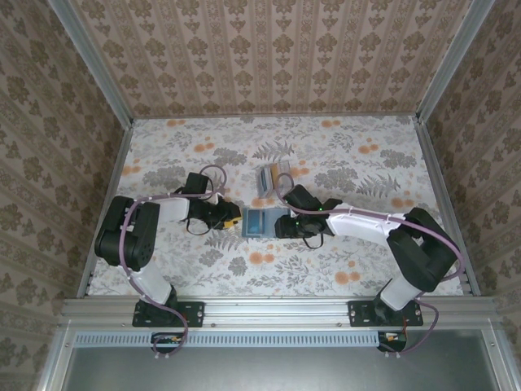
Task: Put the credit cards into the card holder
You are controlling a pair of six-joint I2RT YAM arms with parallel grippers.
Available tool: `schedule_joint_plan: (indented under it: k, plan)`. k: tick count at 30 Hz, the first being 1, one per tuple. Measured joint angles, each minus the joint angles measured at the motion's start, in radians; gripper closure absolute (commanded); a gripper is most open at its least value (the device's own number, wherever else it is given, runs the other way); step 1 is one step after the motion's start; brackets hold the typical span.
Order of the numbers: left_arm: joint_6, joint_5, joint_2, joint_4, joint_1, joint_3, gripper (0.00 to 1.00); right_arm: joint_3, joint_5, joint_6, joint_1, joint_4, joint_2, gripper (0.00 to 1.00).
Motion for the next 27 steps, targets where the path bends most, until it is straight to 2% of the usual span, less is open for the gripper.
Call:
schedule_joint_plan:
  k: [5,14,27]
  plan:
    - [0.000,0.000,0.000,0.001,0.000,-0.001,0.68,-0.002,-0.011,0.024,0.002,0.019,0.043,0.50]
    - [0.000,-0.006,0.000,0.003,-0.007,-0.002,0.69,-0.002,-0.013,0.058,0.002,0.046,0.069,0.57]
    - [0.003,-0.006,0.000,0.001,-0.007,-0.001,0.68,0.027,0.030,0.086,0.005,0.012,0.042,0.53]
